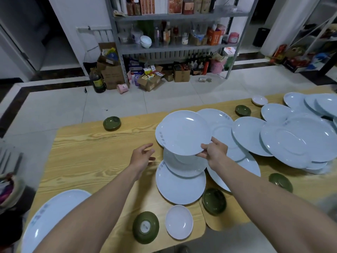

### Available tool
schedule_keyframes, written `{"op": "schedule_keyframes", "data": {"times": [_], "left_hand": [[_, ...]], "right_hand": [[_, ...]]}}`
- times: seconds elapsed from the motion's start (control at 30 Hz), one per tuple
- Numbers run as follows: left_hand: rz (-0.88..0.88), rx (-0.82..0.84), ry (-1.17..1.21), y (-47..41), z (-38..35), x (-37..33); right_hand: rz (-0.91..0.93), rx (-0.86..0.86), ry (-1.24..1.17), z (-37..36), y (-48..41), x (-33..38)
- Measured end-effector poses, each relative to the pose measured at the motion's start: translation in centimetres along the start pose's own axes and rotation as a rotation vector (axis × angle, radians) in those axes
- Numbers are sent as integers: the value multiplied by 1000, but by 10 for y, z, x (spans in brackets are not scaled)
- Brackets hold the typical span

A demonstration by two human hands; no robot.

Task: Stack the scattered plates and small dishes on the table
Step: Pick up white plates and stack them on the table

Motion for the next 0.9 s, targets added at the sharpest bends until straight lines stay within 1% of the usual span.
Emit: {"op": "schedule_keyframes", "data": {"times": [0.17,0.6,0.73,0.9], "left_hand": [[24,-37,71,-8,19,2],[104,-206,137,-36,120,30],[156,-272,175,-44,146,49],[221,-328,191,-54,168,73]], "right_hand": [[-35,58,31,-33,-6,-21],[-151,144,195,-136,-18,-92],[-149,206,243,-165,-17,-117],[-193,223,299,-182,-17,-143]]}}
Point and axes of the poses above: each hand's wrist, its own y-axis away from the middle knuckle, its own z-axis out of the back of the hand, x = y × z, the point moved 6 cm from there along -y, towards the middle knuckle, and after that the axes turned 1 degree about y, right-handed, at the moved point
